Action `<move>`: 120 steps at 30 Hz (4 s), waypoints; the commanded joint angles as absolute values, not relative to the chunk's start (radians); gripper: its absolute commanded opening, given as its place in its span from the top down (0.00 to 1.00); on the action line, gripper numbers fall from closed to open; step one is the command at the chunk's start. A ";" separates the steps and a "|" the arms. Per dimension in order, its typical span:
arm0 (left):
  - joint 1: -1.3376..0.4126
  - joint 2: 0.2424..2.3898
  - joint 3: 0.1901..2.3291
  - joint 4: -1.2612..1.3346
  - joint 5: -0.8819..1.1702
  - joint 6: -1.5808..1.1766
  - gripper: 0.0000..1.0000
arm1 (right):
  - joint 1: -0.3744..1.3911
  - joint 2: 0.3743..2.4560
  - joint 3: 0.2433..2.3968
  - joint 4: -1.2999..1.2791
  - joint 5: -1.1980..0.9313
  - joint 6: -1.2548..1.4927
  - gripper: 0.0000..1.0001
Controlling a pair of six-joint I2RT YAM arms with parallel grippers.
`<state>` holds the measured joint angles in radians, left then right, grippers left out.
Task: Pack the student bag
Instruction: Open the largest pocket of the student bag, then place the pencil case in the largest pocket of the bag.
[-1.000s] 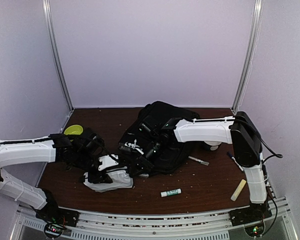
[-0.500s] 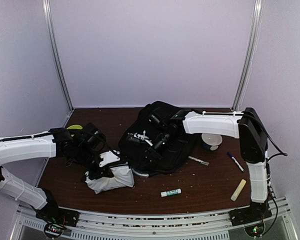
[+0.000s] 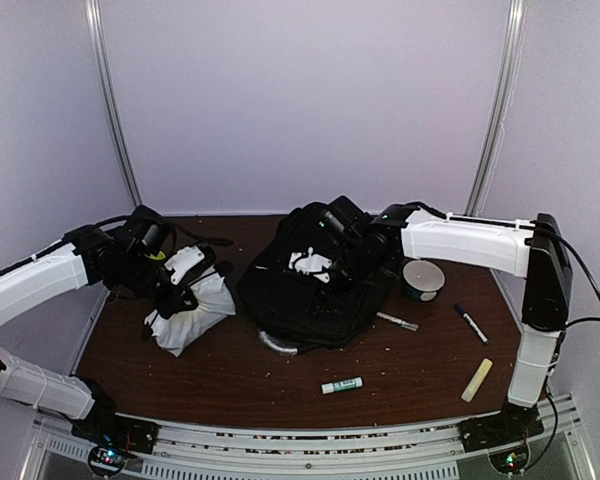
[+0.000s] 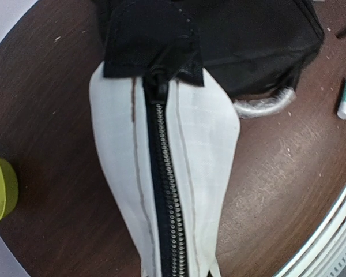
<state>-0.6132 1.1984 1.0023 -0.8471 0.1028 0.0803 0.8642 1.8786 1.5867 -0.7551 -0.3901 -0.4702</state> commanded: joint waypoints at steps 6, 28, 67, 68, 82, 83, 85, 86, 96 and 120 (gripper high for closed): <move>-0.515 1.093 0.996 -0.732 0.073 -0.102 1.00 | 0.995 2.023 1.667 -0.695 -0.026 -0.492 0.41; -0.494 1.051 0.893 -0.607 0.235 -0.239 1.00 | 1.012 2.119 1.778 -0.759 0.110 -0.447 0.99; -0.612 1.840 0.740 1.277 0.615 -1.482 1.00 | 0.888 2.055 2.196 -0.955 -0.216 -0.397 1.00; -0.615 1.868 0.758 1.284 0.609 -1.492 1.00 | 0.890 2.057 2.198 -0.955 -0.220 -0.398 1.00; -0.641 2.042 0.914 1.399 0.437 -1.629 1.00 | 0.895 2.079 2.199 -0.920 -0.275 -0.435 1.00; -0.643 2.062 0.930 1.424 0.431 -1.649 1.00 | 0.895 2.082 2.200 -0.916 -0.280 -0.441 1.00; -0.646 2.101 0.961 1.479 0.418 -1.695 1.00 | 0.896 2.089 2.206 -0.910 -0.289 -0.449 1.00; -0.648 2.115 0.974 1.489 0.415 -1.708 1.00 | 0.896 2.093 2.208 -0.909 -0.299 -0.456 1.00; -0.660 2.149 1.030 1.279 0.418 -1.564 1.00 | 0.898 2.114 2.233 -0.888 -0.340 -0.524 1.00; -0.627 1.929 0.679 1.364 0.314 -1.514 1.00 | 1.006 2.272 2.413 -0.847 -0.443 -0.758 1.00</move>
